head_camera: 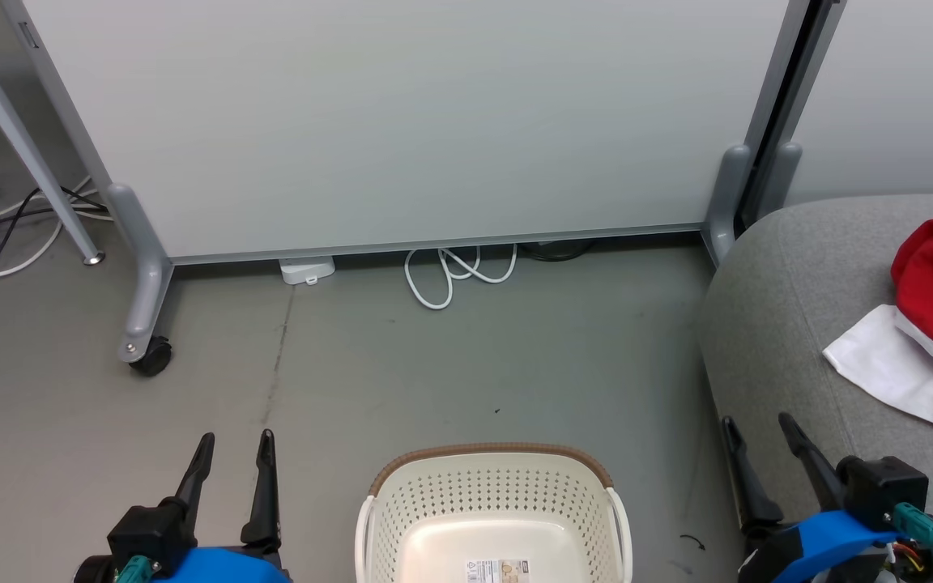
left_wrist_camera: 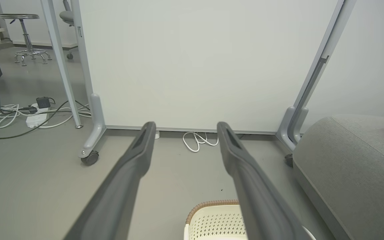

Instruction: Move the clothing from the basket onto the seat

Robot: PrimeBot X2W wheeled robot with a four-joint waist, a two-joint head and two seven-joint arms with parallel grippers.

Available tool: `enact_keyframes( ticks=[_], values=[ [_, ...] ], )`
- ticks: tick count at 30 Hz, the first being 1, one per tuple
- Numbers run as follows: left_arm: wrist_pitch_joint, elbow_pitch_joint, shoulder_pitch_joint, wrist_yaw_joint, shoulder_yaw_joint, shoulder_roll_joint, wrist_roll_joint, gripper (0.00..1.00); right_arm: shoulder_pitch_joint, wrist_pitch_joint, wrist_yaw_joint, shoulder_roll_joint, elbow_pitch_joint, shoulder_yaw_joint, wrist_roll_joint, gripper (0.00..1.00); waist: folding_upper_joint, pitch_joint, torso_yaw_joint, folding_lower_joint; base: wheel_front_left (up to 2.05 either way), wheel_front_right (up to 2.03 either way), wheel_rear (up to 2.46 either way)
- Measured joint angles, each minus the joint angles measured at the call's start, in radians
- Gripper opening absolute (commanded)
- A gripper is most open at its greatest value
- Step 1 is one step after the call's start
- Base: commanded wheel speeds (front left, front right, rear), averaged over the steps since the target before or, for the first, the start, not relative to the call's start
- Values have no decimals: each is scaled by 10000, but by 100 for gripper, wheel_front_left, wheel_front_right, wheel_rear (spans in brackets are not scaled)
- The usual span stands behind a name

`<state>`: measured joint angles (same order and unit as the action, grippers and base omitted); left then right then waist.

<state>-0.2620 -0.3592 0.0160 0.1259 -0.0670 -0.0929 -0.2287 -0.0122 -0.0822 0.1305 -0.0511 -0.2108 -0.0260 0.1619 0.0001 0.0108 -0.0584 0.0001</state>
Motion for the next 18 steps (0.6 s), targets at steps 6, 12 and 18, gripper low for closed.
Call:
enact_keyframes(
  ticks=[6, 12, 18],
  values=[
    [0, -2, -8, 0, -17, -4, -42, 100, -1, -2, 0, 0, -27, 21, 86, 100, 0, -21, 24, 0, 0, 0, 0],
    [63, -523, -395, -8, -86, 123, -88, 0, 174, 33, 0, 23, -617, 33, 82, 0, 0, -25, 31, 0, 0, 0, 0],
    [322, -625, -540, -8, -19, 173, -878, 0, 223, 194, 0, 36, -809, -31, 892, 0, 0, -30, 54, 0, 0, 0, 0]
  ],
)
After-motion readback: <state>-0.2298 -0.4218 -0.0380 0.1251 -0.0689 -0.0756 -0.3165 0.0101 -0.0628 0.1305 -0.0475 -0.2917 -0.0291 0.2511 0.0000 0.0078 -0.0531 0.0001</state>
